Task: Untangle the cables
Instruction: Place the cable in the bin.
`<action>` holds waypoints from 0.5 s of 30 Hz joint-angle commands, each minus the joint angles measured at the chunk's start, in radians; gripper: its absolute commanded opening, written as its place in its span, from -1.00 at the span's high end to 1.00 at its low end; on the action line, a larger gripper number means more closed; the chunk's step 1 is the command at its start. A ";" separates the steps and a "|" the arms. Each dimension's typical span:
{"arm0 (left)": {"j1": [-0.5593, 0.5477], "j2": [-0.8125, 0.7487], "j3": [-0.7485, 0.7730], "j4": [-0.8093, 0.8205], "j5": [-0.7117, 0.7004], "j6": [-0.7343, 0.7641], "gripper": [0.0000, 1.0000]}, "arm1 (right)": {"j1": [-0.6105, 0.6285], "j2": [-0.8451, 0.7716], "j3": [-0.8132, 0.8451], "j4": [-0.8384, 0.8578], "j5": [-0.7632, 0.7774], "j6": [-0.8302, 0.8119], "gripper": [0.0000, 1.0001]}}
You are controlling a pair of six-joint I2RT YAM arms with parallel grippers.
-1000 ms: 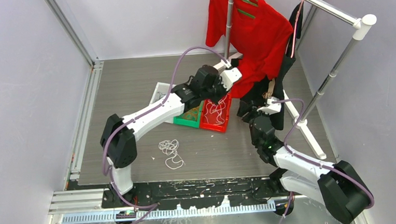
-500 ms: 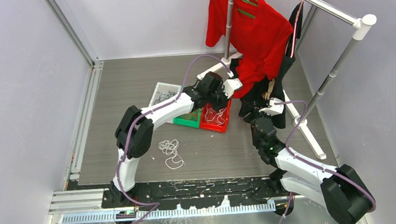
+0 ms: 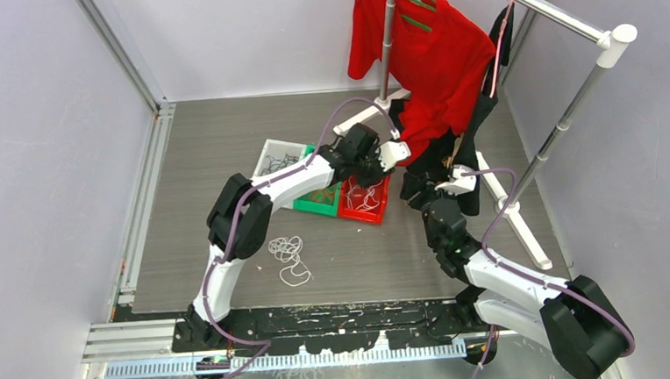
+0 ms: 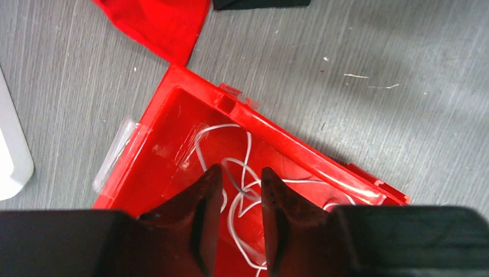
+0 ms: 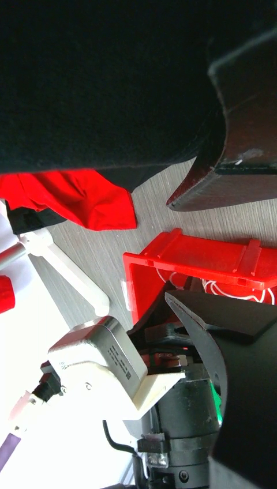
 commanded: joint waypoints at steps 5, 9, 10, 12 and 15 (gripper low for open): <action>0.014 -0.055 0.161 -0.134 0.112 0.095 -0.09 | -0.003 -0.040 0.025 0.017 -0.047 0.011 -0.15; 0.021 -0.049 0.311 -0.312 0.140 0.165 -0.49 | -0.003 -0.066 0.023 -0.013 -0.056 0.012 -0.15; 0.023 -0.050 0.346 -0.358 0.141 0.180 -0.63 | -0.003 -0.070 0.025 -0.022 -0.059 0.011 -0.15; 0.031 -0.063 0.407 -0.443 0.131 0.187 -0.82 | -0.003 -0.077 0.029 -0.039 -0.064 0.006 -0.18; 0.055 -0.116 0.465 -0.599 0.141 0.204 -0.99 | -0.003 -0.082 0.037 -0.057 -0.073 -0.002 -0.22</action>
